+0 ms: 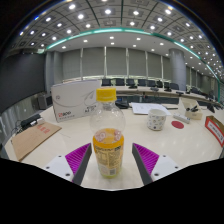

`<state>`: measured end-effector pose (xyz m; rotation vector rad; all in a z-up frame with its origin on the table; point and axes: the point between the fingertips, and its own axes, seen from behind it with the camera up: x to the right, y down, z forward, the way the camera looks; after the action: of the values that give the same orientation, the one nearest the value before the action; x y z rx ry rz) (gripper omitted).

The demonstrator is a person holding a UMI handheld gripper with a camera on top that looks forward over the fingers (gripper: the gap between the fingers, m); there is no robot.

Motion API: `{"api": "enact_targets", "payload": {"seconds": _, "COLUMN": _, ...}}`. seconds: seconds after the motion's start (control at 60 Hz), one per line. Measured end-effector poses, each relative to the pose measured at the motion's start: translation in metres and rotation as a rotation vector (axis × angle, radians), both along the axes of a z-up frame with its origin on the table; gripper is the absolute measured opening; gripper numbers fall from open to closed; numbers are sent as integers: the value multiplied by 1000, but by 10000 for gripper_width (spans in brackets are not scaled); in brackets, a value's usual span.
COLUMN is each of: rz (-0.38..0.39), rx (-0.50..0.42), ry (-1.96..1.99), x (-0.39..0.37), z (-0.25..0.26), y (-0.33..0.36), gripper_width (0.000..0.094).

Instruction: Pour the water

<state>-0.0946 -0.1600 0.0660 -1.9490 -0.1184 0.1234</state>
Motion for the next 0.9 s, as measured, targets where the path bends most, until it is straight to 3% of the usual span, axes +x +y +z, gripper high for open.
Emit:
{"api": "enact_targets", "payload": {"seconds": 0.1, "rz": 1, "rx": 19, "ry": 12, "x": -7, "z": -2, "y": 17, "gripper_width": 722}}
{"api": "enact_targets", "payload": {"seconds": 0.183, "rz": -1, "rx": 43, "ry": -13, "x": -8, "z": -1, "y": 26, "gripper_width": 523}}
{"api": "enact_targets", "payload": {"seconds": 0.417, "rz": 4, "rx": 70, "ry": -51, "x": -12, "z": 9, "y": 28, "gripper_width": 398}}
{"api": "enact_targets", "payload": {"seconds": 0.617, "rz": 45, "rx": 64, "ry": 141, "x": -39, "z": 59, "y": 46, "gripper_width": 380}}
{"api": "enact_targets", "payload": {"seconds": 0.9, "rz": 66, "rx": 46, "ry": 823, "x": -44, "z": 166, "y": 137, "gripper_width": 378}}
